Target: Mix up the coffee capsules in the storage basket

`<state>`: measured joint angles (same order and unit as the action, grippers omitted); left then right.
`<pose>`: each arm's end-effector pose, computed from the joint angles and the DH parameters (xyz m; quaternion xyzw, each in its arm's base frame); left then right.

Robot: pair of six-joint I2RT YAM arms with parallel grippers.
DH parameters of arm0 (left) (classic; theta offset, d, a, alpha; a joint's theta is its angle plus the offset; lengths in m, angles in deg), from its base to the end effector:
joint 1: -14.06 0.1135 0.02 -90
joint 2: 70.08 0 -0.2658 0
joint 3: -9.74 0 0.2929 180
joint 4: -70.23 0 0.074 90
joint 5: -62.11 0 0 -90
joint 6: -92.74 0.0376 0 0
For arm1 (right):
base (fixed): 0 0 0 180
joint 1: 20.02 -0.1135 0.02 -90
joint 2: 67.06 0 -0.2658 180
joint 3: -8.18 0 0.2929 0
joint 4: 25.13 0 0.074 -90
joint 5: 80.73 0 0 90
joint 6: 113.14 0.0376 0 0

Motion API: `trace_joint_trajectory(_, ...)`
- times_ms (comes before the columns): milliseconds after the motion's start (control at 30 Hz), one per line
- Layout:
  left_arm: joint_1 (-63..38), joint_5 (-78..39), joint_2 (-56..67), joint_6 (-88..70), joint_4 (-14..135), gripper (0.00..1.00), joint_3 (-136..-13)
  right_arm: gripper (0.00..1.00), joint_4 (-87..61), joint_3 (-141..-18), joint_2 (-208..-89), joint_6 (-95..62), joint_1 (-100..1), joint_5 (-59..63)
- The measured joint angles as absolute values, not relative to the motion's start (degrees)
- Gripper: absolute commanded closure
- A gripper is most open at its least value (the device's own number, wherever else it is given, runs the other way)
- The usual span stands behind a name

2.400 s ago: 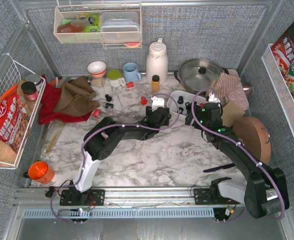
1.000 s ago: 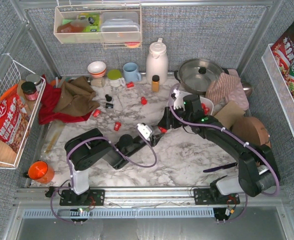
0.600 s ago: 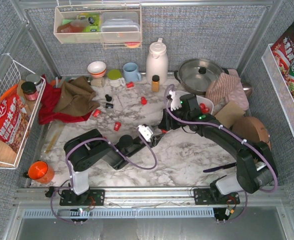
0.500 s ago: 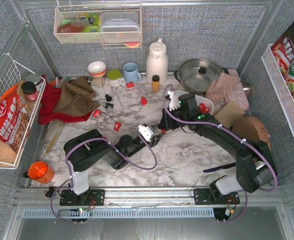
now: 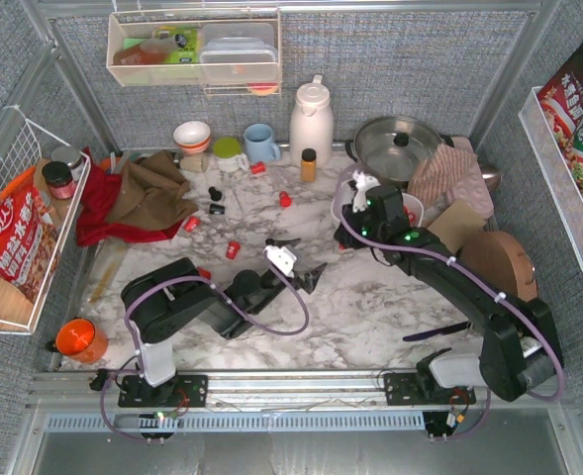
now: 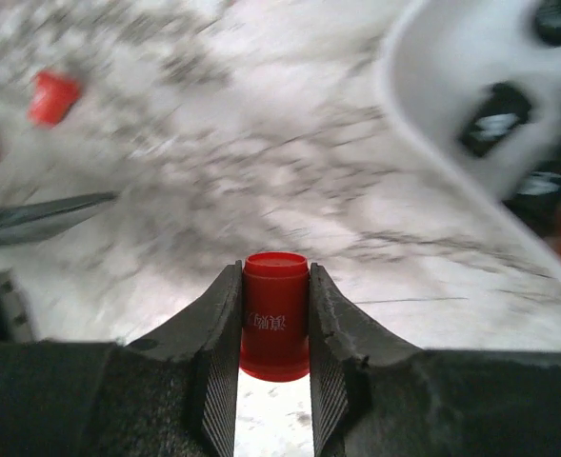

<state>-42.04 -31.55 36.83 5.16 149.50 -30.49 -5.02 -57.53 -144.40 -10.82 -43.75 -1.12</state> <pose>0.1816 -0.2660 0.1231 0.2837 0.5574 -0.3343 0.7050 0.3113 0.1442 0.2554 -0.1303 0.8612 0.2252 0.4365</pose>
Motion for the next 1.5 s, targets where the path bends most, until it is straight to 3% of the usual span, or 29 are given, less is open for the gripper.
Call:
trace_joint_trajectory(233,-42.1,-43.4,33.2,-1.0,148.7,0.01,-29.0,1.00,-9.9,-55.4,-141.9,-9.7,-39.4,23.8)
trace_joint_trajectory(333,-42.1,-48.3,29.7,-4.0,143.8,0.01,-29.7,0.93,-13.3,-55.3,-144.5,-9.3,-36.3,30.7)
trace_joint_trajectory(433,-42.1,-53.3,25.5,-6.8,131.4,0.01,-34.0,0.77,-14.9,-57.0,-148.9,-8.9,-33.6,34.0)
trace_joint_trajectory(600,-41.3,-63.0,22.7,-11.5,106.0,0.01,-44.2,0.38,-16.4,-62.9,-157.3,-10.3,-30.9,35.1)
trace_joint_trajectory(733,-40.8,-68.2,20.4,-14.8,91.5,0.01,-44.6,0.23,-15.8,-67.0,-161.4,-11.5,-29.1,34.6)
trace_joint_trajectory(967,-39.2,-74.1,11.5,-22.1,79.4,0.01,-39.7,0.20,-14.0,-66.7,-156.9,-10.3,-29.2,30.7)
trace_joint_trajectory(1500,-32.0,-76.8,3.0,-39.0,62.7,0.01,-34.1,0.24,-13.2,-43.2,-131.3,-8.3,-41.0,22.8)
